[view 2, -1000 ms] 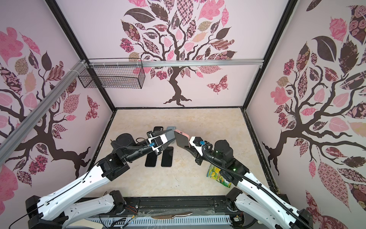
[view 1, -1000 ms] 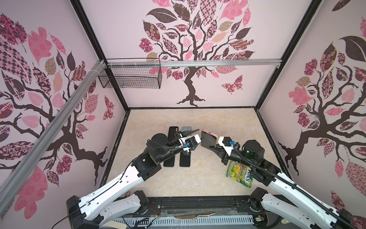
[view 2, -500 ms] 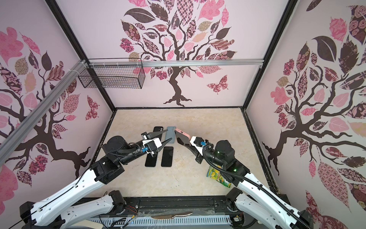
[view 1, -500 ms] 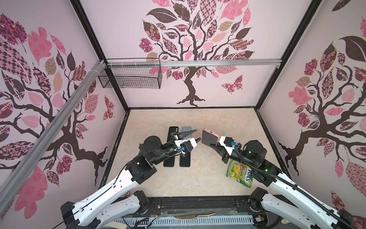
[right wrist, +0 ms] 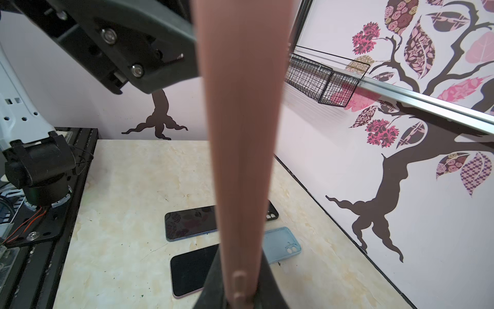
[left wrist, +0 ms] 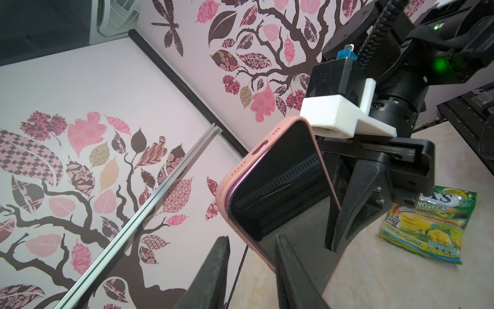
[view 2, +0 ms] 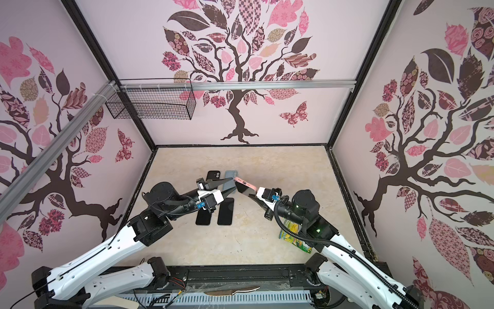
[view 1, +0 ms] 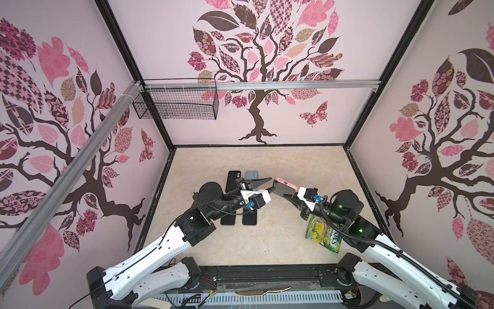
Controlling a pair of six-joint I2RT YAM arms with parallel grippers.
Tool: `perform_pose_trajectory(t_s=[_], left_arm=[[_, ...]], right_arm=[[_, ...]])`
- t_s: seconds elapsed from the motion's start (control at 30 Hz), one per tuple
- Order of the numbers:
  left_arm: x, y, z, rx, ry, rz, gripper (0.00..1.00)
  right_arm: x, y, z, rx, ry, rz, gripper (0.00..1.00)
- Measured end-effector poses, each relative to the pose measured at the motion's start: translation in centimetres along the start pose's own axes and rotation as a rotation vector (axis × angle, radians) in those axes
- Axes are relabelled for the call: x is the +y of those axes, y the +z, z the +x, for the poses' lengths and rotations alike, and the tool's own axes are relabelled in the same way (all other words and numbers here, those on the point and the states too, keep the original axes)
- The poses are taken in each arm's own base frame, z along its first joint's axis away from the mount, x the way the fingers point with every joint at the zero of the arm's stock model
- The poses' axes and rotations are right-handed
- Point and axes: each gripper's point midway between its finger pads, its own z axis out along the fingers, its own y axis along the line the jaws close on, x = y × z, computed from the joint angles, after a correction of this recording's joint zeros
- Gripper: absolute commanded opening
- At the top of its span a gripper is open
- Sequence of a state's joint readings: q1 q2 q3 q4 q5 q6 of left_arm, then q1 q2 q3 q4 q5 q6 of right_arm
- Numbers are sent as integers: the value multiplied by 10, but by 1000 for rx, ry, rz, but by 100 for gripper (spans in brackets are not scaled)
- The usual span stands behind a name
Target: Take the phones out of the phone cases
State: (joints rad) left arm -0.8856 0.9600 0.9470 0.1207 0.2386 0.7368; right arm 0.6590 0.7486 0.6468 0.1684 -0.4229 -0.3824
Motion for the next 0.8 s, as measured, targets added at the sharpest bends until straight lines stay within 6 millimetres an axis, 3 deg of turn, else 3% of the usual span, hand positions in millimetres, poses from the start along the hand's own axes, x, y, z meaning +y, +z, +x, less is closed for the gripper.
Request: perform_pose_trajectory(t_s=[0.8], left_arm=[[6,0,-12,-45,21,-24,30]], right_arm=[[-5,3,9,35,4,28,0]])
